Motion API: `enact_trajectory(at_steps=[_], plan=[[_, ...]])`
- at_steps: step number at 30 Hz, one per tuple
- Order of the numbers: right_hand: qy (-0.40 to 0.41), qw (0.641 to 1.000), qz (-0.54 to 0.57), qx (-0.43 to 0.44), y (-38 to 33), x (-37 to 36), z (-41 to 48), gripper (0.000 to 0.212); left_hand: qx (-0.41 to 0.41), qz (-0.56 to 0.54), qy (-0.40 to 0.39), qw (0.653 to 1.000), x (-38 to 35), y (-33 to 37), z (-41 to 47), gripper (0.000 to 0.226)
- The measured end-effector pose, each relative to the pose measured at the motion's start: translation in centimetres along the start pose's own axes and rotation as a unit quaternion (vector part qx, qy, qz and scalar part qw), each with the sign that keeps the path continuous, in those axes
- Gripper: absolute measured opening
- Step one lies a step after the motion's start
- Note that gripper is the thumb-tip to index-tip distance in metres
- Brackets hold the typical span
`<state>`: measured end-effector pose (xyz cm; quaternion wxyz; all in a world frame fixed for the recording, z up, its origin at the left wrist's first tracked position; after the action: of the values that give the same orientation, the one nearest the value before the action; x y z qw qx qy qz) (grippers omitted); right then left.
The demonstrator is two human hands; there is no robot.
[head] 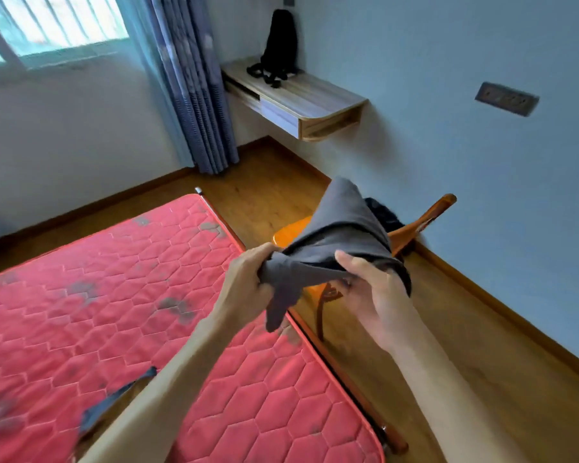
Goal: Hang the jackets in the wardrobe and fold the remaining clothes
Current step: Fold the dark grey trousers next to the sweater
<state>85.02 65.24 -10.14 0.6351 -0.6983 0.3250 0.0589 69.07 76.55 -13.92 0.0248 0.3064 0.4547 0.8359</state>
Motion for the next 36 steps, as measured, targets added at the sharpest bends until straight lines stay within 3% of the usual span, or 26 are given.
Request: enact_trajectory(at_steps=[3, 6, 9, 12, 13, 14, 16, 19, 22, 24, 26, 29, 31, 34, 36], plan=[[0.012, 0.995, 0.094, 0.011, -0.1, -2.3, -2.1, 0.02, 0.029, 0.025, 0.017, 0.999, 5.2, 2.0, -3.3, 0.027], [-0.006, 0.996, 0.089, 0.016, 0.4, -5.4, -4.3, 0.031, 0.034, 0.061, -0.026, 0.997, 9.4, 4.1, -6.9, 0.039], [-0.022, 0.998, 0.059, 0.018, 1.2, -8.2, -6.0, 0.015, 0.12, 0.116, -0.059, 0.984, 12.8, 4.3, -11.0, 0.045], [-0.07, 0.991, 0.108, 0.022, 1.2, -10.6, -7.6, 0.017, 0.245, 0.112, -0.071, 0.96, 15.4, 4.4, -14.6, 0.012], [-0.107, 0.989, 0.091, 0.036, 1.1, -11.4, -8.3, 0.023, 0.29, 0.089, -0.064, 0.951, 16.1, 4.7, -15.6, 0.013], [-0.154, 0.986, 0.047, 0.05, 1.1, -12.5, -9.2, 0.039, 0.326, 0.052, -0.05, 0.943, 16.9, 5.1, -16.4, 0.017], [-0.202, 0.965, -0.155, 0.065, 1.7, -14.1, -10.9, 0.079, 0.376, -0.063, -0.001, 0.924, 17.8, 6.3, -17.5, 0.023], [-0.185, 0.858, -0.467, 0.106, 4.2, -16.1, -13.4, 0.078, 0.395, -0.247, 0.114, 0.878, 19.0, 8.4, -17.6, 0.024], [-0.224, 0.807, -0.538, 0.096, 8.3, -17.1, -16.1, 0.076, 0.375, -0.318, 0.233, 0.839, 20.8, 9.9, -16.4, 0.013], [-0.238, 0.806, -0.533, 0.099, 10.5, -17.7, -17.6, 0.08, 0.369, -0.34, 0.279, 0.818, 21.8, 10.6, -15.8, 0.013], [-0.204, 0.828, -0.505, 0.134, 11.0, -18.5, -18.4, 0.08, 0.377, -0.362, 0.293, 0.801, 22.7, 10.9, -15.9, 0.017], [-0.151, 0.837, -0.484, 0.205, 10.3, -19.9, -17.9, 0.075, 0.374, -0.423, 0.266, 0.781, 23.9, 11.1, -16.3, 0.014], [-0.126, 0.836, -0.473, 0.248, 10.0, -20.8, -17.0, 0.052, 0.352, -0.464, 0.209, 0.786, 24.5, 11.6, -16.4, 0.012], [-0.078, 0.829, -0.474, 0.286, 8.8, -22.0, -15.2, 0.028, 0.319, -0.456, 0.124, 0.821, 24.8, 12.5, -17.2, 0.015], [-0.076, 0.872, -0.42, 0.241, 7.6, -23.1, -13.9, 0.024, 0.293, -0.412, 0.051, 0.861, 24.7, 12.4, -18.2, 0.023]])
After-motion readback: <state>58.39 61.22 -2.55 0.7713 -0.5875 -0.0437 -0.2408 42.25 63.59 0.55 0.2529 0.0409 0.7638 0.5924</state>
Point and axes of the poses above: each hand's wrist, its own z-axis towards the middle knuckle, its own x-axis out of the back of the hand, y = z × x, the point moved 3 cm from there along z, towards the middle knuckle, and after that the axes turned 7 degrees about -z, right-handed, at the moved point
